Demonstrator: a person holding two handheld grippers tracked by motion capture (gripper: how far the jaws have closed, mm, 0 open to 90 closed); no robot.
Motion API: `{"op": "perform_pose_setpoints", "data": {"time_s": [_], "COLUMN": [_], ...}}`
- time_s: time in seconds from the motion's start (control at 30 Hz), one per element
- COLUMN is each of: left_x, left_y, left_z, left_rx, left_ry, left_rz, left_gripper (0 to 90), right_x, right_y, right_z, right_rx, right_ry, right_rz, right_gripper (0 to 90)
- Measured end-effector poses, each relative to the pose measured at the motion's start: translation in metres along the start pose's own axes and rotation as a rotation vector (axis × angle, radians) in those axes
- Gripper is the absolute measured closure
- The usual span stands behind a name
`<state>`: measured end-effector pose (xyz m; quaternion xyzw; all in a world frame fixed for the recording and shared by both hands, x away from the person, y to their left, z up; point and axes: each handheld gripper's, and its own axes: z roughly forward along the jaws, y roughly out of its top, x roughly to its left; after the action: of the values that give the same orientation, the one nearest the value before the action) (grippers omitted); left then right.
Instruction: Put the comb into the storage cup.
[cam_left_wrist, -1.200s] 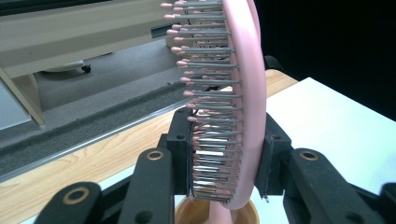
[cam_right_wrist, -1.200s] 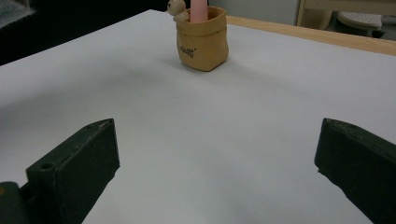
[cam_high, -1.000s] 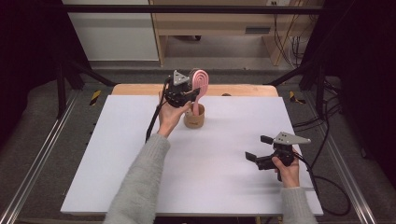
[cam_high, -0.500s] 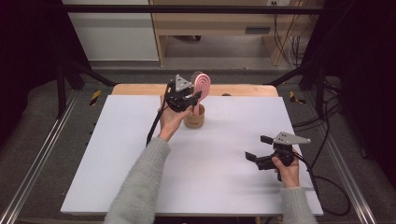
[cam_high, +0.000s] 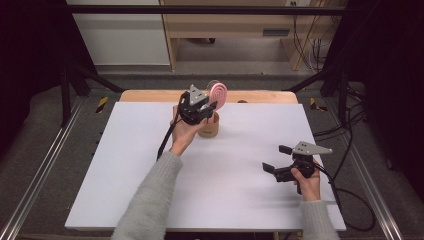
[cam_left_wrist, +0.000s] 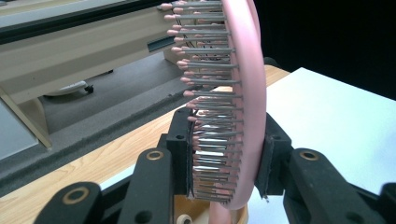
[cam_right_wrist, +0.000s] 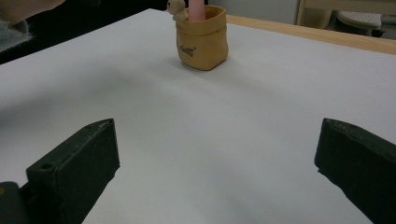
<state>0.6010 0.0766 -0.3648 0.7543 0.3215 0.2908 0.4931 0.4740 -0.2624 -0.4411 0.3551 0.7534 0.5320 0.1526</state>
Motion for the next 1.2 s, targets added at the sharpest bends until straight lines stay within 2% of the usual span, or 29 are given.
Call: {"op": "perform_pose_setpoints", "data": {"time_s": [0.73, 1.2], "left_x": [-0.010, -0.011], "left_y": [-0.009, -0.009], "left_z": [-0.001, -0.005], "left_rx": [-0.030, -0.026], "left_ry": [-0.001, -0.023], "left_rz": [0.059, 0.053], "left_gripper": [63.6, 62.4], "right_x": [0.000, 0.001], "right_y": [0.000, 0.000], "right_z": [0.001, 0.001], "right_rx": [0.003, 0.004], "right_ry": [0.000, 0.001], "right_rz": [0.000, -0.002], "right_gripper": [0.3, 0.3]}}
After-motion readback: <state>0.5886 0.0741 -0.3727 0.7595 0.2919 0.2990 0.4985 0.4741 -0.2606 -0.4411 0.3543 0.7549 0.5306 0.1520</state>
